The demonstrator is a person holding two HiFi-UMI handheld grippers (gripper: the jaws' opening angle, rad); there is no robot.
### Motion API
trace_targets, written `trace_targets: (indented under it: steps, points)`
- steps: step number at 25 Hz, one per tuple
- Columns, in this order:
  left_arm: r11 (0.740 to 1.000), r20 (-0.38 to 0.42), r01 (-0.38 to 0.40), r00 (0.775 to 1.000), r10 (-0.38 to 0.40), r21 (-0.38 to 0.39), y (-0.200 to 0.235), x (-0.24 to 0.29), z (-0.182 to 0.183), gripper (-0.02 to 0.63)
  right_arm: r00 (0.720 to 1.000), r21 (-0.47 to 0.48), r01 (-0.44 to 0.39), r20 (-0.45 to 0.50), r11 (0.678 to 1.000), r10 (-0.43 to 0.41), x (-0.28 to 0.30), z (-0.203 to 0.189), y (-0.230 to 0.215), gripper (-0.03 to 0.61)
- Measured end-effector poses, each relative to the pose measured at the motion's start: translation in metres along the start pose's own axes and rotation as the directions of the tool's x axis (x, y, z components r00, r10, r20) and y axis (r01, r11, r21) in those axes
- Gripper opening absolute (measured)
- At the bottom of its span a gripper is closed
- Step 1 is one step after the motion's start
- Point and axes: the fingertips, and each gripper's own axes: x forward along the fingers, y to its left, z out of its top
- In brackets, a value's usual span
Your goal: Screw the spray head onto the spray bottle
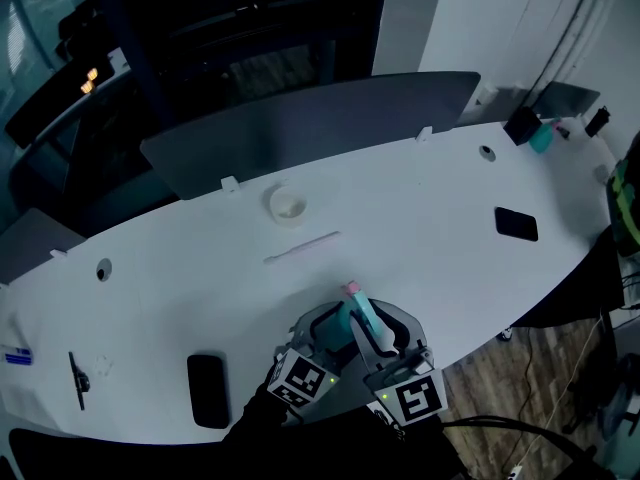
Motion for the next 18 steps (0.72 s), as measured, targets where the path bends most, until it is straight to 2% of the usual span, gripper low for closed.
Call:
trace_targets:
  steps: [4, 6, 8, 11, 15, 18]
  points:
    - [1.0, -0.012, 0.004, 1.0, -0.004, 0.022, -0.0001, 0.0003, -0.0004, 0.337, 1.0, 0.009, 0.001, 0.005, 1.0, -0.001, 0.0024, 0.0003, 0.0007, 0.109]
    - [0.998, -0.047, 0.042, 0.998, -0.039, 0.056, -0.0015, -0.0005, -0.0045, 0.341, 0.999, 0.032, -0.001, -0.036, 1.0, 0.002, 0.0023, -0.0012, -0.0005, 0.109]
    - [0.994, -0.07, 0.096, 0.993, -0.092, 0.058, -0.0007, -0.0012, -0.0062, 0.346, 0.997, 0.054, -0.016, -0.072, 0.998, 0.02, 0.0025, -0.002, -0.0016, 0.109]
    - [0.985, -0.094, 0.157, 0.984, -0.151, 0.068, -0.0021, 0.0021, -0.0043, 0.336, 0.997, 0.058, -0.047, -0.06, 0.997, 0.05, 0.001, -0.0016, -0.0032, 0.11]
    - [0.988, -0.087, 0.136, 0.988, -0.129, 0.073, -0.0052, 0.0037, -0.0031, 0.331, 0.997, -0.01, -0.059, -0.052, 0.998, 0.058, -0.0025, -0.0013, -0.0028, 0.11]
    - [0.992, -0.08, 0.112, 0.991, -0.107, 0.061, -0.0046, 0.0022, -0.0043, 0.33, 0.996, 0.01, -0.046, -0.074, 0.999, 0.046, -0.0016, -0.0033, -0.0015, 0.11]
